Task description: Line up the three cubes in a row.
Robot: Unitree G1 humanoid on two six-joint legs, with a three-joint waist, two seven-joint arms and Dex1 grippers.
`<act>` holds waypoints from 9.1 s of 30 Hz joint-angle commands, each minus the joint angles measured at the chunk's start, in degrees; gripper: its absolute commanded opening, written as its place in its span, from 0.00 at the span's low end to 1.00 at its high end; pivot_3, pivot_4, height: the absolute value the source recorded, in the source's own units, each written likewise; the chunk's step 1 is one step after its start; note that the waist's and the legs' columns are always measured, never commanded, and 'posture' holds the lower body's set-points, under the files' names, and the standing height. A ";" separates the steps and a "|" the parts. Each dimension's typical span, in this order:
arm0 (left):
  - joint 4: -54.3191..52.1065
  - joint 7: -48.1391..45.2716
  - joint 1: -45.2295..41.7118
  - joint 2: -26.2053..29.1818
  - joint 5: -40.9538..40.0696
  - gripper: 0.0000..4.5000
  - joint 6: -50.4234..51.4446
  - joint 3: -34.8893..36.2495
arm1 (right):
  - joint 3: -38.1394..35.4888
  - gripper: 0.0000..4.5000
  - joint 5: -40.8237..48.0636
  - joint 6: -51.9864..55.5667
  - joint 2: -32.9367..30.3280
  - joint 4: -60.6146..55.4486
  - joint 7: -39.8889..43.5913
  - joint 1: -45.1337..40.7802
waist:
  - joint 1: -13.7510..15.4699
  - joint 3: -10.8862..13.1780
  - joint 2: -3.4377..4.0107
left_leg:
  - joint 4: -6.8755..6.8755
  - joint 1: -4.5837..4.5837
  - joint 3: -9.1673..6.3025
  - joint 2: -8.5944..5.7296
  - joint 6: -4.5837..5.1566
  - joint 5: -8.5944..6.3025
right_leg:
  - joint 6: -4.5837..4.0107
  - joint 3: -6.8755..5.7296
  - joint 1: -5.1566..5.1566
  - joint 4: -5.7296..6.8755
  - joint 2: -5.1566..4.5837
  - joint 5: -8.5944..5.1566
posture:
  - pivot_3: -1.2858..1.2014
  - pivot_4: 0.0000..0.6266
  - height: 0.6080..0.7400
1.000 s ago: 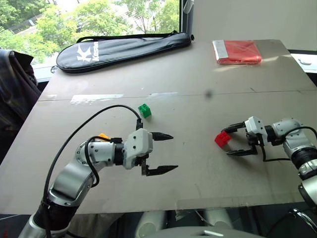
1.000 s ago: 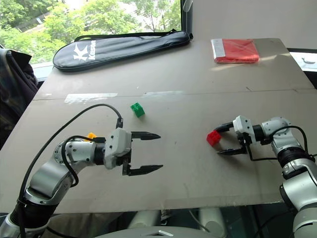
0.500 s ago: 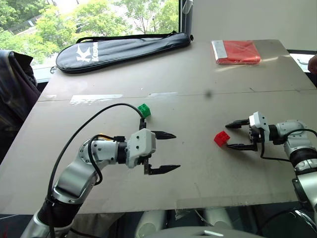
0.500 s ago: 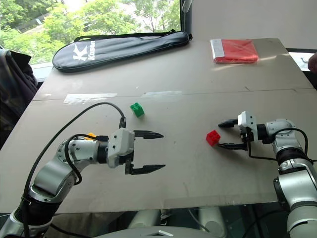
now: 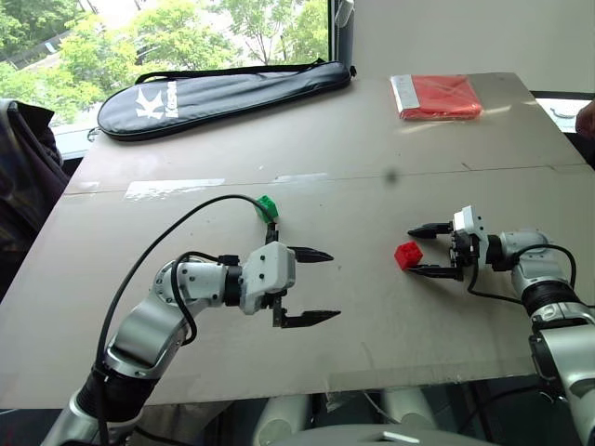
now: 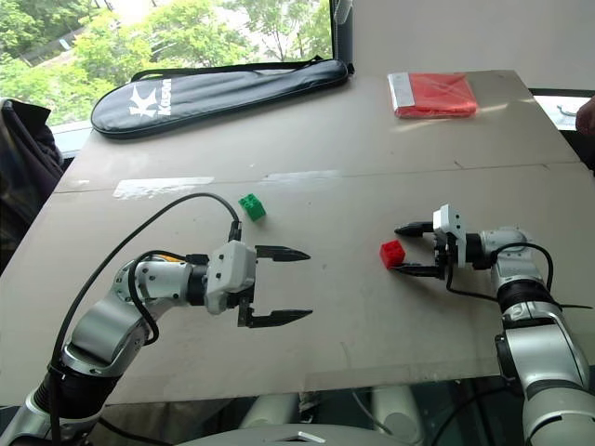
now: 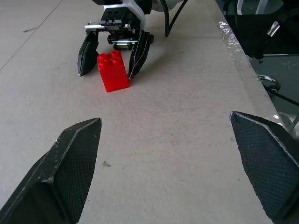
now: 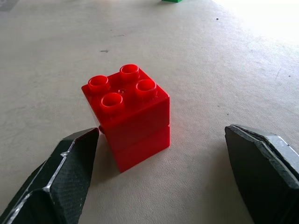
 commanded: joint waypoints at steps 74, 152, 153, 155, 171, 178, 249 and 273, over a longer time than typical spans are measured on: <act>26.35 79.57 -14.38 -49.65 33.84 1.00 26.31 9.29 | -27.19 0.98 21.69 24.27 -7.34 -62.36 -22.81 38.00 | 2.89 -0.09 -0.14 | 0.15 -0.10 -0.17 -0.06 -0.23 0.15 | 0.18 -0.21 0.15 -0.04 -0.03 0.06 | 0.52 0.24 0.79; 41.88 -3.29 -24.41 -19.95 19.86 0.25 -11.12 -15.21 | -25.87 1.00 19.64 21.36 -5.68 -63.46 -20.00 46.33 | 2.82 -0.07 -0.13 | 0.11 -0.31 -0.30 -0.05 -0.20 0.16 | 0.12 -0.32 0.00 -0.16 -0.03 0.07 | 0.52 0.24 0.79; 42.07 -3.68 -24.42 -20.00 19.84 0.25 -11.32 -15.36 | -25.72 1.00 19.53 21.21 -5.54 -63.44 -20.09 46.29 | 2.81 -0.07 -0.13 | 0.11 -0.31 -0.29 -0.05 -0.20 0.16 | 0.12 -0.32 0.00 -0.16 -0.03 0.07 | 0.52 0.24 0.79; 42.41 -4.03 -24.49 -20.18 19.90 0.25 -11.14 -15.48 | -25.49 1.00 19.32 20.94 -5.30 -63.44 -20.21 46.26 | 2.82 -0.07 -0.13 | 0.12 -0.31 -0.29 -0.05 -0.20 0.16 | 0.12 -0.32 0.00 -0.15 -0.03 0.08 | 0.52 0.24 0.79; 40.68 1.05 -24.53 -19.10 21.30 0.99 -10.33 -12.05 | -25.00 1.00 19.09 20.02 -4.43 -63.26 -19.89 46.73 | 2.59 -0.07 -0.13 | 0.15 -0.19 -0.29 -0.05 -0.13 0.13 | 0.13 -0.27 0.04 -0.02 0.00 0.08 | 0.52 0.24 0.79; 21.04 -4.25 -15.26 -6.70 11.06 0.99 0.99 -1.69 | -23.41 1.00 21.02 22.16 -4.98 -64.26 -18.29 45.34 | 1.09 -0.05 -0.15 | 0.07 -0.21 -0.28 0.02 -0.24 0.18 | 0.10 -0.21 -0.05 -0.01 0.02 0.07 | 0.52 0.24 0.79; 48.72 -13.65 -14.33 -12.76 10.23 0.29 -26.41 -1.81 | -24.25 1.00 25.44 26.60 -3.57 -71.20 -14.56 48.28 | 2.76 -0.16 -0.02 | 0.17 -0.74 -0.78 0.03 -0.44 0.29 | -0.15 -1.06 -0.21 -0.22 -0.09 0.22 | 0.52 0.24 0.79; 73.66 -21.71 -29.30 -23.05 15.83 0.29 -37.32 -4.81 | -25.84 1.00 26.64 26.50 -1.63 -81.46 -23.92 57.05 | 3.70 -0.30 0.17 | 0.65 -0.69 -1.01 -0.13 -0.18 0.24 | -0.06 -1.32 0.12 -0.02 0.00 0.22 | 0.52 0.24 0.79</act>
